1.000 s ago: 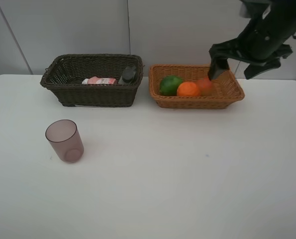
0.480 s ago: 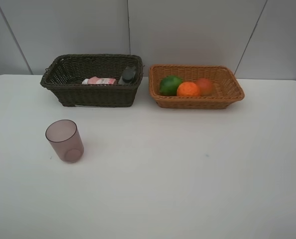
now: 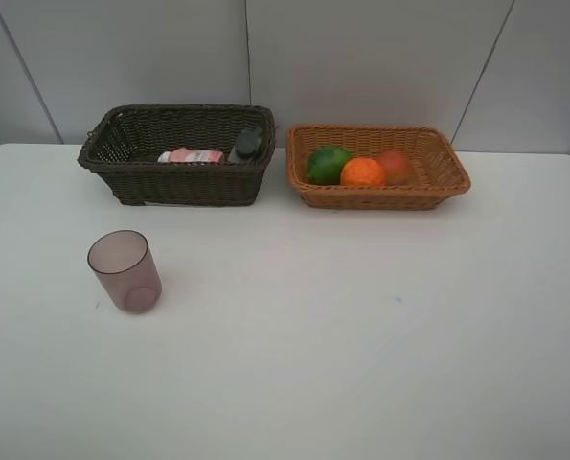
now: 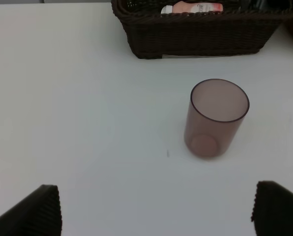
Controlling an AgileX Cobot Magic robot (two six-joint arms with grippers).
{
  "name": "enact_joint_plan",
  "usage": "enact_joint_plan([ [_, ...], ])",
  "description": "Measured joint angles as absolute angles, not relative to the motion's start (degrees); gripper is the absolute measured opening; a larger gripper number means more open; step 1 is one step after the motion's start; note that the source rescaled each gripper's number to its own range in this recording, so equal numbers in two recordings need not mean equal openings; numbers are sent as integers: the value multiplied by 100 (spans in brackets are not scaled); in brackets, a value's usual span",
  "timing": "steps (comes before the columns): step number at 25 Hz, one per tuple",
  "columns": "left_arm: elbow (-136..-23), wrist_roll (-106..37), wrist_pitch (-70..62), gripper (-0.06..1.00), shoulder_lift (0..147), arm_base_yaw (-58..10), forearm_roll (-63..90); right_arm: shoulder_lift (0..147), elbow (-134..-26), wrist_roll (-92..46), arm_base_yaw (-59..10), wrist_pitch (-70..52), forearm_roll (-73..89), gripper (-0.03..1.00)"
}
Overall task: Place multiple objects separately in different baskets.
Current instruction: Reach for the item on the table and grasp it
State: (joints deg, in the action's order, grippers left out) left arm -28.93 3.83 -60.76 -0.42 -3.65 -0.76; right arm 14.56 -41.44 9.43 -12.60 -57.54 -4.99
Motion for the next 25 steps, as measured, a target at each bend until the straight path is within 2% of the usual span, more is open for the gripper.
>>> enact_joint_plan([
  [8,-2893,383,-6076,100,-42,-365,-76,129,-3188,948,-1260,-5923,-335,92],
  [17,-2893,383,-6076,100,-42,-365,-76,-21,-3010,948,-1260,-6081,-341,92],
  [25,-2893,383,-6076,100,-42,-365,-76,-21,-3010,653,-528,-6081,-357,92],
])
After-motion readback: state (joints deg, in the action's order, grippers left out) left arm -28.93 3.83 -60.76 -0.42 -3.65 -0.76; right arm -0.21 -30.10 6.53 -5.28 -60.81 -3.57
